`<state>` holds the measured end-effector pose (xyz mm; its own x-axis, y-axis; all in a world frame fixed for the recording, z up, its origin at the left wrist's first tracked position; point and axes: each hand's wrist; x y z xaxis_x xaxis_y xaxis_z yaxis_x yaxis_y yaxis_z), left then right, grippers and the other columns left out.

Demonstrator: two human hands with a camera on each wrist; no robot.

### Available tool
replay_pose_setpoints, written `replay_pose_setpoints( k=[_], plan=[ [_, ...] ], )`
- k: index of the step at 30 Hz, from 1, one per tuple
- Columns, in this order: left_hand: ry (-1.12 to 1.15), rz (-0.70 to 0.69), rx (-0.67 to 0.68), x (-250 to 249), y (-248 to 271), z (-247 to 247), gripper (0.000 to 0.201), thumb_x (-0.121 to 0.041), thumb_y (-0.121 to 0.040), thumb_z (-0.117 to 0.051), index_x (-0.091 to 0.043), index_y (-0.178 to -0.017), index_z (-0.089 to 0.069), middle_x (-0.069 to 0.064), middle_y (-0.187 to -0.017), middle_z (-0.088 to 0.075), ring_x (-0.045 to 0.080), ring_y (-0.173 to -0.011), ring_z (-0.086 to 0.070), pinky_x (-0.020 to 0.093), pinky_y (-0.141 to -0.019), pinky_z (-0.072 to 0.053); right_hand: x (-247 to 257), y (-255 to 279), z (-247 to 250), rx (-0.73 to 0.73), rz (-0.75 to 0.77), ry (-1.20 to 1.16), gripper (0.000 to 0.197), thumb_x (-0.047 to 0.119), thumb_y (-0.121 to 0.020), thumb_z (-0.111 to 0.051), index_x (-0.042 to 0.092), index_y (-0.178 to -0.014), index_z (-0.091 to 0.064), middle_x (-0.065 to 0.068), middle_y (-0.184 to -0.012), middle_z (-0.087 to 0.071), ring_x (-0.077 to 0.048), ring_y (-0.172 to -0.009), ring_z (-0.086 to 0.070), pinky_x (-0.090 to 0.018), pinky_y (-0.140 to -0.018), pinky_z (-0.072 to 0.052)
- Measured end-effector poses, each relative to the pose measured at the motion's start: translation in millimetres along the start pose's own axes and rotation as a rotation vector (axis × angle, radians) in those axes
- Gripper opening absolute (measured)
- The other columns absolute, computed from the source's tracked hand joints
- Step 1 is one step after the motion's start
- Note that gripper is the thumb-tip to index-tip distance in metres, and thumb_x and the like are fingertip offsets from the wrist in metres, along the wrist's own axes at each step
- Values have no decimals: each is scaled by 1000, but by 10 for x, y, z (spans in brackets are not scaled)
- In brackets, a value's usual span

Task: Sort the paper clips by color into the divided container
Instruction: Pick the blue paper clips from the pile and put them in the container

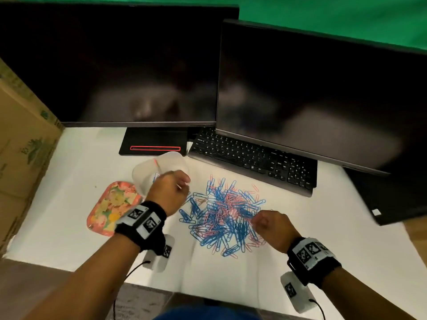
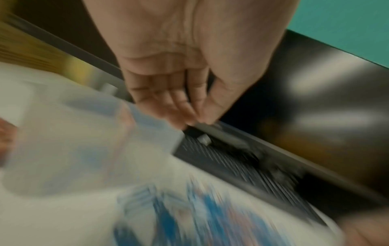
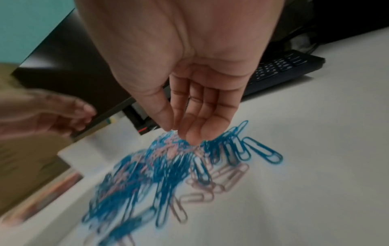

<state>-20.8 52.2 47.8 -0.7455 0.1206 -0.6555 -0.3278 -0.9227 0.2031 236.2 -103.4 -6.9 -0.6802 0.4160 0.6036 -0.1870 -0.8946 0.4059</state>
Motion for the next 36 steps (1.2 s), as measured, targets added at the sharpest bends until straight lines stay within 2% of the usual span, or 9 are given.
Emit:
replay_pose_setpoints(
  k=[4,8,12,18,21,24,29,32,36],
  plan=[
    [-229,-190,367,-71,313,-593,9,-21,-81,-59,-25,-85,-66,-8,-82,-68,13,-78,-64,20,-70,-47,73,35,-196,56,20,165,10,26,-85,-61,23,-94,-66,6,-86,-61,-20,-87,-63,-27,-74,-48],
    [-377,-265,451,-127,408,-1017,23,-29,-84,-61,-26,-106,-60,-1,-109,-63,22,-100,-61,28,-82,-46,193,-2,-348,23,-35,305,39,55,-78,-64,22,-99,-61,2,-96,-64,-21,-90,-61,-27,-70,-45],
    [-490,-413,442,-234,328,-1209,38,-26,-87,-57,-21,-124,-52,5,-122,-52,29,-109,-57,36,-88,-47,256,-59,-415,-8,-48,303,19,30,-87,-58,17,-99,-62,-8,-101,-68,-28,-94,-64,-28,-72,-46],
    [-525,-407,428,-276,159,-1268,21,-19,-89,-54,-21,-110,-58,5,-110,-53,29,-104,-56,38,-84,-48,210,-131,-369,-14,-88,196,13,19,-87,-54,13,-89,-65,-12,-94,-69,-31,-89,-64,-30,-71,-50],
    [-476,-402,384,-277,98,-1256,6,-20,-88,-55,-22,-92,-59,2,-103,-52,26,-100,-55,37,-80,-49,196,-131,-301,-47,-69,129,16,16,-84,-52,15,-85,-68,-10,-89,-71,-29,-85,-65,-33,-74,-55],
    [-353,-392,333,-281,51,-1212,7,-22,-83,-56,-27,-80,-58,-2,-102,-57,21,-100,-56,33,-79,-49,192,-127,-214,-72,-17,102,17,13,-82,-53,17,-83,-70,-5,-86,-72,-24,-82,-65,-27,-75,-52],
    [-6,-235,280,-251,-11,-1073,14,-11,-84,-60,-21,-74,-58,-1,-71,-65,21,-70,-64,28,-68,-53,126,-156,-72,-154,-82,-20,13,17,-83,-61,20,-90,-70,2,-81,-67,-17,-76,-61,-22,-72,-49],
    [224,-97,228,-121,-57,-1016,20,-8,-81,-64,-26,-74,-58,3,-65,-66,19,-65,-63,29,-69,-54,110,-137,-157,-50,-94,101,15,27,-82,-62,20,-94,-66,-4,-90,-69,-23,-85,-63,-27,-77,-52],
    [397,8,203,-53,-20,-975,25,0,-81,-61,-24,-80,-61,1,-67,-70,11,-63,-64,26,-68,-51,154,-133,-374,0,-84,299,35,40,-85,-61,15,-110,-60,-7,-110,-62,-28,-103,-60,-31,-82,-48]
  ],
)
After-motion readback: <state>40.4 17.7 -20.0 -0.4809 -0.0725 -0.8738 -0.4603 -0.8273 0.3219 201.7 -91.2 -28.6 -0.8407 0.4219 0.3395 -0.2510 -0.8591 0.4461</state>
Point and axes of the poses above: each hand's wrist, its own y-axis away from the middle knuckle, its own z-axis out of the back of the hand, x = y × z
